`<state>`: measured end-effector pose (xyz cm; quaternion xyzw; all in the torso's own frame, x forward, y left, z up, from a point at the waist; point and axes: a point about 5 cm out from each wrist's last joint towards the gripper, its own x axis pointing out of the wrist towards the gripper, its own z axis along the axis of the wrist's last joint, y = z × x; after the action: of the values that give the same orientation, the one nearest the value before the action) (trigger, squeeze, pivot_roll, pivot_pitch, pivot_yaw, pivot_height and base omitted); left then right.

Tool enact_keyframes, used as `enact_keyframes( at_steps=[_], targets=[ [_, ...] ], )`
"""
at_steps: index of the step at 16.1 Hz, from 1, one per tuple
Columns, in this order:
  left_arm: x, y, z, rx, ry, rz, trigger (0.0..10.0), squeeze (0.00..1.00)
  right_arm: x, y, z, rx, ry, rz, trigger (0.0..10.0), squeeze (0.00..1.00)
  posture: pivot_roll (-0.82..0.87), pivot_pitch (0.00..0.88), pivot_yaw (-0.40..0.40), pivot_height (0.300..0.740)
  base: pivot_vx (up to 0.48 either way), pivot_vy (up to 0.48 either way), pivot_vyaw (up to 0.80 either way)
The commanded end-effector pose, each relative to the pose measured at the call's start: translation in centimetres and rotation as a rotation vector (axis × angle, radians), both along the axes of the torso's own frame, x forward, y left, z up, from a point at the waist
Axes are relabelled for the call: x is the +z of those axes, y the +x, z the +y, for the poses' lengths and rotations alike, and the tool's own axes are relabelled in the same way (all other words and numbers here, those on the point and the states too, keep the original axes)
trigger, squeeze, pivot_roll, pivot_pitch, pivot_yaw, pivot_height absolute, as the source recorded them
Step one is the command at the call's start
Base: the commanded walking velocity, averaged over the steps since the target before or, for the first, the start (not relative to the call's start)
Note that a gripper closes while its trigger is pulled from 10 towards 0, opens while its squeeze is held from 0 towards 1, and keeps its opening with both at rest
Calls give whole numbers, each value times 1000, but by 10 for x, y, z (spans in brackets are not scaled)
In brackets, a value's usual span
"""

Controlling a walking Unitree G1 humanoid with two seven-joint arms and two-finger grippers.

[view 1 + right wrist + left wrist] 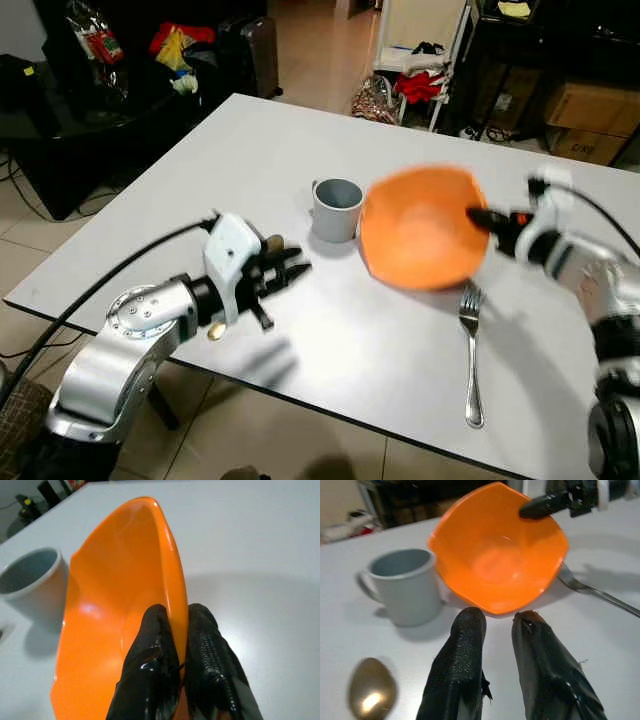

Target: Setting the table

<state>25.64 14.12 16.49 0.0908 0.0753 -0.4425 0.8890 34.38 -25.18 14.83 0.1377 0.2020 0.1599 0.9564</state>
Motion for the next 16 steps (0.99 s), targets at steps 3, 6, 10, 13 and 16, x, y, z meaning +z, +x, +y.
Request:
enact_keyframes(
  at_steps=[3, 6, 10, 13, 16],
  targets=[
    [2, -3, -5, -47, -13, 29, 10000, 0, 8, -12, -4, -38, 103, 25, 10000, 0, -17, 0, -26, 740, 0, 0, 0],
    [1, -3, -5, -51, -3, 30, 10000, 0, 2, -12, -1, -72, 190, 45, 10000, 0, -14, 0, -24, 740, 0, 0, 0],
    [2, -3, -4, -49, 8, 27, 10000, 0, -9, -12, -7, -158, 212, 79, 10000, 0, -3, 0, -23, 740, 0, 0, 0],
    [2, -3, -3, -52, 14, 30, 10000, 0, -12, -12, -11, -190, 253, 89, 10000, 0, 1, 0, -16, 740, 0, 0, 0],
    [2, -3, -1, -60, 27, 34, 10000, 0, -19, -9, -13, -249, 328, 97, 10000, 0, 7, 0, -10, 740, 0, 0, 0]
  ],
)
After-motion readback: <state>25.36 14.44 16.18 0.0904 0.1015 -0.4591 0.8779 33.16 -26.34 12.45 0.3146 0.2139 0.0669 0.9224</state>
